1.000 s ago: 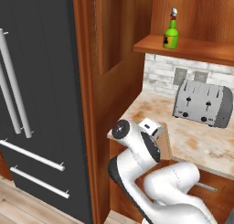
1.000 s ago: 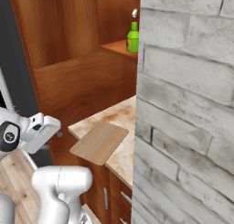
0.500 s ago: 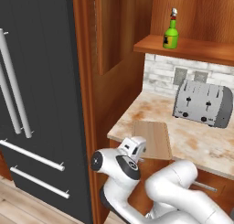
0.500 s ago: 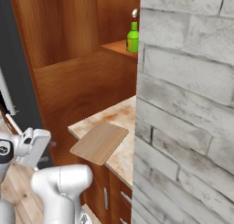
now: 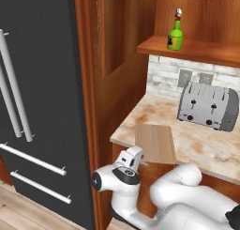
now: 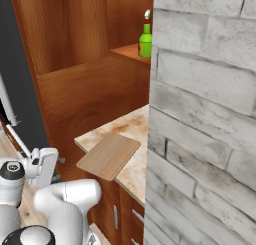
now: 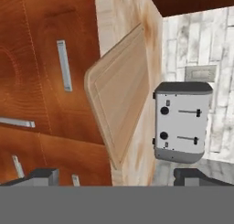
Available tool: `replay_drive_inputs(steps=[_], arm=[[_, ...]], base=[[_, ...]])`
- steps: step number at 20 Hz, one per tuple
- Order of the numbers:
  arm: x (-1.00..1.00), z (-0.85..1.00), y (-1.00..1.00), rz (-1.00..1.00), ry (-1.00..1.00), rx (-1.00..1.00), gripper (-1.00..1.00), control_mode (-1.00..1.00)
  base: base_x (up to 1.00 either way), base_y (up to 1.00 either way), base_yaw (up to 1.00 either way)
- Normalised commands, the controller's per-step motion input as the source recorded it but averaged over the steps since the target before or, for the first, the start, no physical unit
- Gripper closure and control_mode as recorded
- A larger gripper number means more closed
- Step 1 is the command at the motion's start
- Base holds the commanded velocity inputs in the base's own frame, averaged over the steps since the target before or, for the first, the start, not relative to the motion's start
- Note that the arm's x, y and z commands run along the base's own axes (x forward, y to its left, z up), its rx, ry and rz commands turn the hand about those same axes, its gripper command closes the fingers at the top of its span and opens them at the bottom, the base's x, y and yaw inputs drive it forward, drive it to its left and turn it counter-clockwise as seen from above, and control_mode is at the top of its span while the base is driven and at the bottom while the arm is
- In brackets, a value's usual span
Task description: Move the cutting board and knife to the sink. Then move spray from the cabinet to the counter.
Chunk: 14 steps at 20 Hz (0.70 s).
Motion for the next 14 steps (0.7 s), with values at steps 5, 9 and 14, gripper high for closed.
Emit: replay_drive_inputs(steps=[5,9,14], arm=[[0.26,-0.14,0.15,0.00,0.00,-0.10,-1.00,-1.00],[0.27,-0.10,0.07,0.00,0.00,-0.07,-1.00,-1.00],[0.19,-0.12,0.00,0.00,0.00,-0.05,-1.00,-1.00]], base=[[0.00,0.00,0.00],[0.00,0.00,0.00],[0.00,0.00,0.00]])
